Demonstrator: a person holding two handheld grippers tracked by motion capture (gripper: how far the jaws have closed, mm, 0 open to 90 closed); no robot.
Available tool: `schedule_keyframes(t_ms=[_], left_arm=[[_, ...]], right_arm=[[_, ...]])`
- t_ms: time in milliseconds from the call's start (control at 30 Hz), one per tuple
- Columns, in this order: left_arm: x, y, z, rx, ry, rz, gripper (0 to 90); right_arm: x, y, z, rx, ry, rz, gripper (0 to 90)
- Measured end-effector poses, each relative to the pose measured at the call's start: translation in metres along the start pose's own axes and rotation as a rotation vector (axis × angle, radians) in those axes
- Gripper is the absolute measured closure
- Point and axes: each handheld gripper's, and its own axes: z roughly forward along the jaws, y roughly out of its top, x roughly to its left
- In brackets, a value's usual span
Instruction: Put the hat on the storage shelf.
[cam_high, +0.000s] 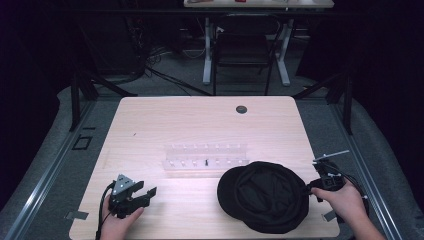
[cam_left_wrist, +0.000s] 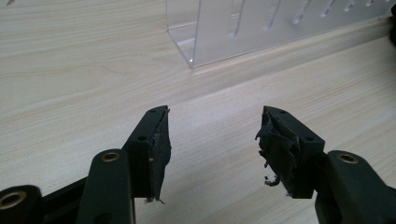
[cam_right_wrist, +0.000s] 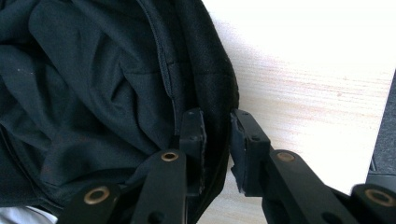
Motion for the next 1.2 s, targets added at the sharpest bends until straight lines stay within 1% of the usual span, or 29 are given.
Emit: schedule_keyframes(t_ms=[33, 67, 100, 167, 233, 267, 300, 367, 400, 433, 467, 500, 567, 633, 667, 767, 800, 867, 900, 933, 1067, 1200], left_arm=[[0.000, 0.000, 0.000, 0.000, 0.000, 0.000, 43.3], [0.000, 0.000, 0.000, 0.000, 0.000, 0.000, 43.3], [0.000, 0.000, 0.000, -0.001, 0.000, 0.000, 43.3], [0.000, 0.000, 0.000, -0.001, 0.000, 0.000, 43.3], [0.001, 0.000, 0.000, 0.002, 0.001, -0.001, 43.3], [0.001, 0.000, 0.000, 0.001, 0.002, -0.001, 43.3], [0.001, 0.000, 0.000, 0.001, 0.002, -0.002, 43.3], [0.001, 0.000, 0.000, -0.001, 0.002, -0.003, 43.3], [0.001, 0.000, 0.000, -0.001, 0.003, -0.003, 43.3], [0.001, 0.000, 0.000, -0.001, 0.003, -0.003, 43.3], [0.001, 0.000, 0.000, -0.001, 0.002, -0.002, 43.3], [0.001, 0.000, 0.000, -0.001, 0.002, -0.002, 43.3], [0.001, 0.000, -0.001, 0.001, 0.003, 0.002, 43.3], [0.001, 0.000, 0.000, 0.000, 0.004, 0.000, 43.3], [0.001, 0.000, 0.000, 0.001, 0.004, -0.001, 43.3], [0.001, 0.000, 0.000, 0.001, 0.004, -0.001, 43.3], [0.000, 0.000, 0.000, 0.000, 0.004, -0.002, 43.3], [0.001, 0.000, 0.000, 0.000, 0.004, -0.002, 43.3], [0.001, 0.000, 0.000, 0.000, 0.004, -0.003, 43.3], [0.001, 0.000, 0.000, -0.001, 0.004, -0.004, 43.3], [0.001, 0.000, 0.000, -0.001, 0.004, -0.004, 43.3], [0.000, 0.000, 0.000, 0.000, 0.004, -0.001, 43.3]], right_arm=[[0.000, 0.000, 0.002, -0.006, 0.004, 0.008, 76.8], [0.001, 0.000, 0.002, 0.004, -0.002, 0.006, 77.9], [0.001, 0.000, 0.002, 0.016, 0.002, 0.005, 79.3], [0.001, 0.000, 0.003, 0.012, 0.003, 0.006, 80.1], [0.001, 0.001, 0.002, 0.017, 0.011, 0.011, 83.3], [0.000, 0.001, 0.001, 0.027, 0.008, -0.001, 84.5], [0.001, 0.001, 0.000, 0.012, 0.019, 0.016, 85.4], [0.000, 0.000, -0.002, 0.005, 0.028, 0.010, 86.7], [0.002, 0.000, -0.004, 0.002, 0.032, 0.015, 86.9], [0.002, 0.000, -0.006, 0.004, 0.034, 0.010, 87.1], [0.002, 0.000, -0.009, 0.018, 0.025, -0.007, 87.2], [0.004, -0.001, -0.009, -0.004, 0.038, 0.005, 87.3], [0.005, -0.001, -0.012, -0.002, 0.038, -0.001, 87.5], [0.009, -0.003, -0.016, -0.031, 0.043, 0.002, 87.8], [0.010, -0.002, -0.019, -0.026, 0.044, -0.004, 87.9], [0.012, -0.002, -0.025, -0.026, 0.064, -0.010, 88.0], [0.013, -0.002, -0.027, -0.032, 0.064, -0.004, 88.1], [0.013, -0.001, -0.031, -0.026, 0.087, -0.011, 88.1], [0.015, -0.002, -0.032, -0.046, 0.090, 0.011, 88.2], [0.014, -0.001, -0.034, -0.044, 0.102, -0.003, 88.2], [0.017, 0.000, -0.043, -0.052, 0.131, -0.016, 88.2], [0.021, 0.001, -0.052, -0.081, 0.171, -0.002, 88.3]])
